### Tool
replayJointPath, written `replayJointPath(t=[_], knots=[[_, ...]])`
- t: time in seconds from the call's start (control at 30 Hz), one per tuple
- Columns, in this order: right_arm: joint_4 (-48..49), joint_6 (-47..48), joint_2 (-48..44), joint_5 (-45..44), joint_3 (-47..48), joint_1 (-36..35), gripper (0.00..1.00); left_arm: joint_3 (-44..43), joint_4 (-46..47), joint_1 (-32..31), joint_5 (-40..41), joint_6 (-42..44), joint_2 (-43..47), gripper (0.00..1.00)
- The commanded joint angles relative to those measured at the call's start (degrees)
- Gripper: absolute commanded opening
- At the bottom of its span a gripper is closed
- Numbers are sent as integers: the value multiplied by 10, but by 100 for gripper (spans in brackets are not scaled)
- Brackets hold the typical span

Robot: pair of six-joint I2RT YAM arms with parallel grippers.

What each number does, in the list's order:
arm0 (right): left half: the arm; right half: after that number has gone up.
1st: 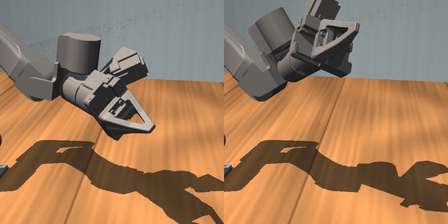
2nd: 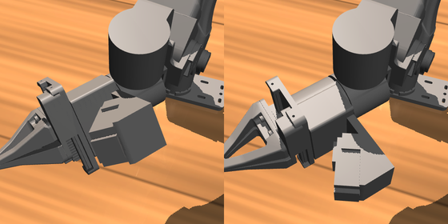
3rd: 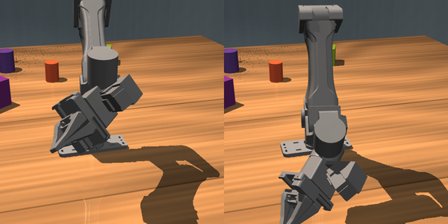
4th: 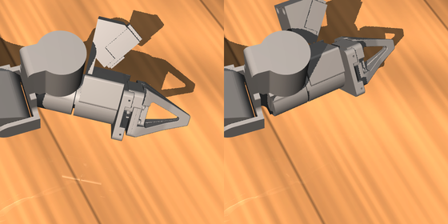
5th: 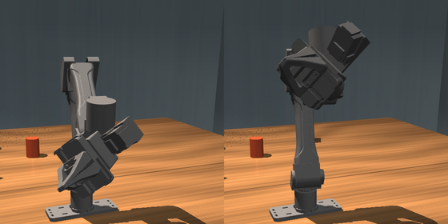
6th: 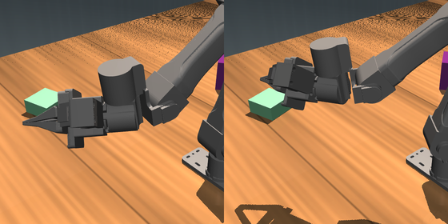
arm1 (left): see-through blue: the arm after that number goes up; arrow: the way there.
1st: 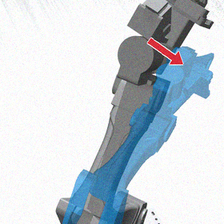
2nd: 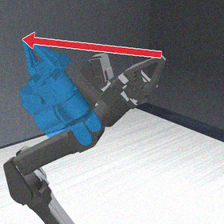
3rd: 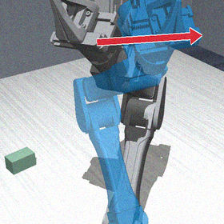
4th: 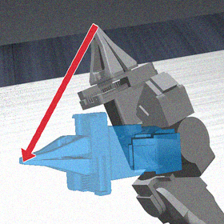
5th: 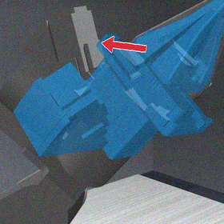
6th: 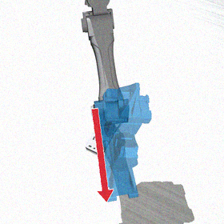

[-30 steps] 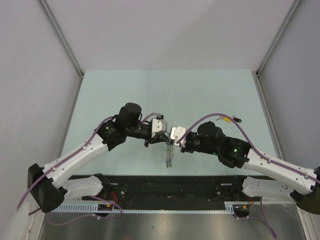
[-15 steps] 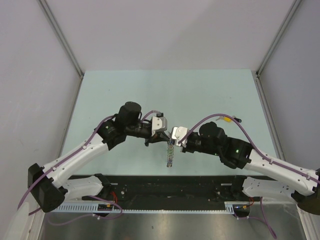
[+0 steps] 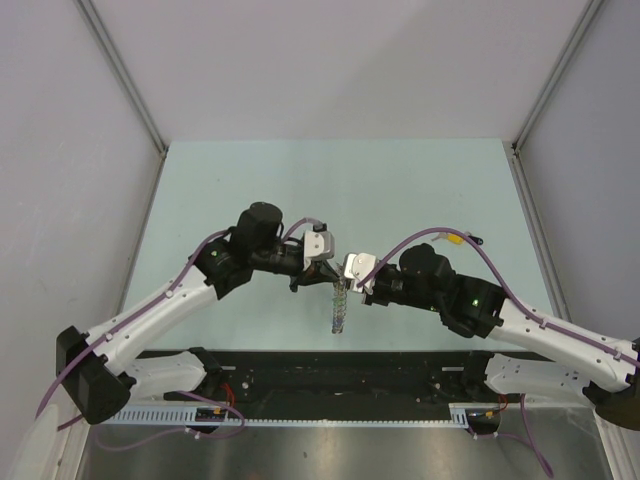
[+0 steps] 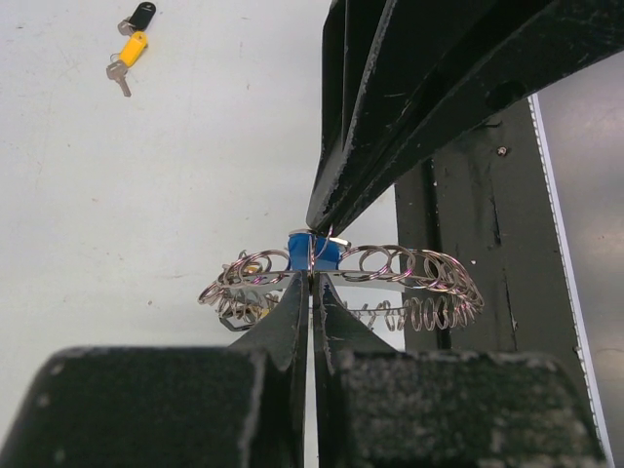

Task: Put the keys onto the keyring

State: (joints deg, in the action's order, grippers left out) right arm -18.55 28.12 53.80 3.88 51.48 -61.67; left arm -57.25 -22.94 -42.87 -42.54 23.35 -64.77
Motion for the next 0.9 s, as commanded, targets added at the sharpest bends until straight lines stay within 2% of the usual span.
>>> replayJointPath(t=[0.0,0.47,0.63,0.87], knots=[[18,0,3,-1,21,-3,0,-21,47,11,-40,-36,5,0],[29,-12,2,-8,11,-3,0,10,121,28,-42,-125,36,0],[65,-25,-2,3,2,-3,0,49,199,29,-42,-180,63,0],[76,-22,-26,28,3,-3,0,152,341,35,-18,-277,127,1]])
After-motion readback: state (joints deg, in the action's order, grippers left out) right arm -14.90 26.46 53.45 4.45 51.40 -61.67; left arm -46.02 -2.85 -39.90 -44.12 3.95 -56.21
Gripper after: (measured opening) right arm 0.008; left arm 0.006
